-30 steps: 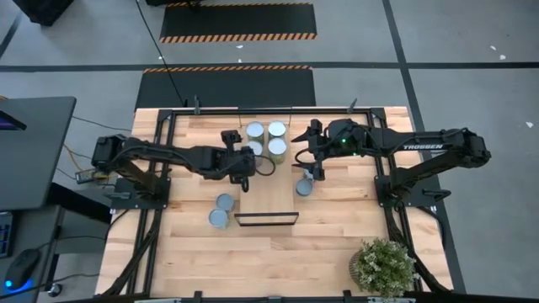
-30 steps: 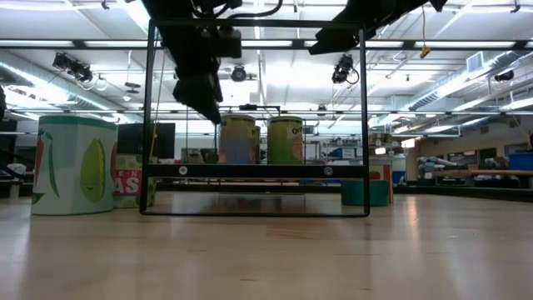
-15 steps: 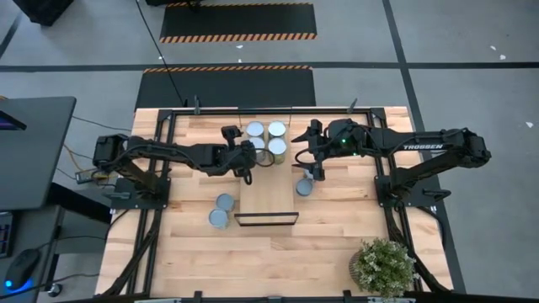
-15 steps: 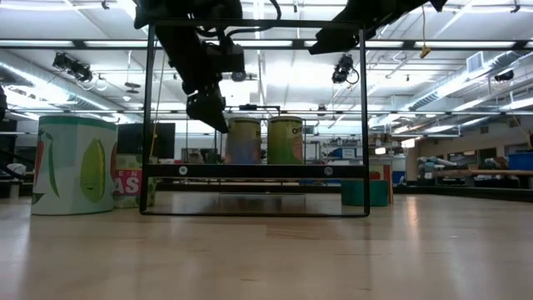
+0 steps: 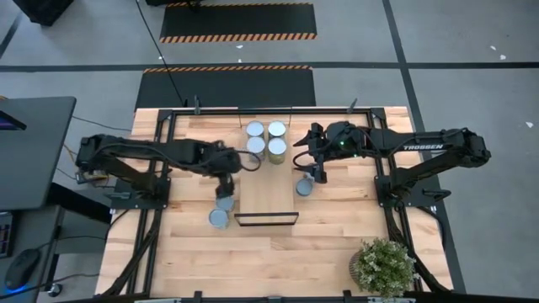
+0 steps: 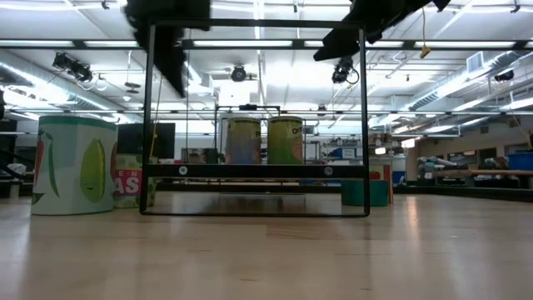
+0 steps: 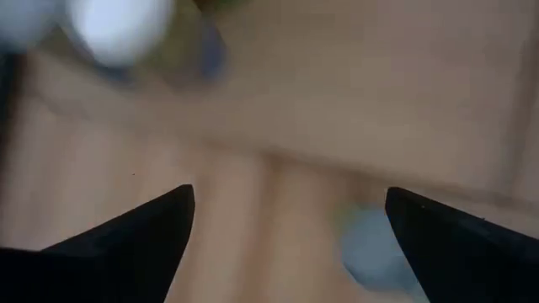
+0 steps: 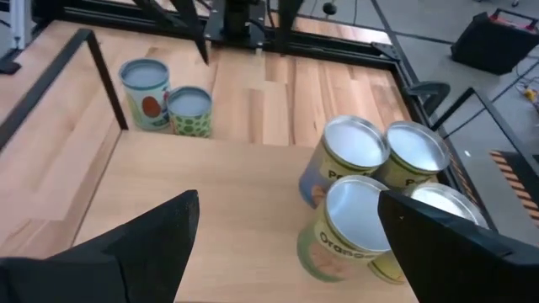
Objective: Pick and place cans onto a shelf
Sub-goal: Put the canned green peas onto the shelf
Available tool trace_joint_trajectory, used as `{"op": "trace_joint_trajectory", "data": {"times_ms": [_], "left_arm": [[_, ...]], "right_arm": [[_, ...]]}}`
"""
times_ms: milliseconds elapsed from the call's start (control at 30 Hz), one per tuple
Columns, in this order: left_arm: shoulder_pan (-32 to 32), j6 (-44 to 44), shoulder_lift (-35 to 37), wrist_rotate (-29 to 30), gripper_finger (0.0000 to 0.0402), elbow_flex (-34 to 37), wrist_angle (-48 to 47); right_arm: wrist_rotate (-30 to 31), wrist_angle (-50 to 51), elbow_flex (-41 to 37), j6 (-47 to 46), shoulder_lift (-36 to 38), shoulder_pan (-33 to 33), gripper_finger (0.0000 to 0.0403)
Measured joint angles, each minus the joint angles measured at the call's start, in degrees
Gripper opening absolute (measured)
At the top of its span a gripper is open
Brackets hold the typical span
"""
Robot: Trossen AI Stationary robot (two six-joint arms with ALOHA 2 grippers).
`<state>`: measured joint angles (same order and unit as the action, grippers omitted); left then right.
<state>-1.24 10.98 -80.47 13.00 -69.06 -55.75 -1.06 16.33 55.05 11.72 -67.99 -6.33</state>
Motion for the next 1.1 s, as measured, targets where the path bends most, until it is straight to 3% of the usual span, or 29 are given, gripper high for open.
{"op": "trace_joint_trajectory", "data": {"times_ms": [167,533,833,1100], "left_arm": [[-2.56,12.42,2.51,-9.68,0.0395,0.12,-11.03],[-16.64,27.01,2.07,-10.71,0.0395,4.45,-9.45],[-22.19,30.94,2.12,-4.2,0.0395,5.75,-8.74],[-17.44,31.7,2.12,2.77,0.0395,5.75,-8.98]], "right_arm": [[0.01,0.02,0.02,-0.19,0.0,1.34,0.0373],[1.7,-0.01,0.02,0.26,0.0,1.77,0.0373],[1.7,-0.09,0.02,0.03,0.0,1.77,0.0373],[1.7,-0.39,0.02,-0.03,0.0,1.77,0.0373]]}}
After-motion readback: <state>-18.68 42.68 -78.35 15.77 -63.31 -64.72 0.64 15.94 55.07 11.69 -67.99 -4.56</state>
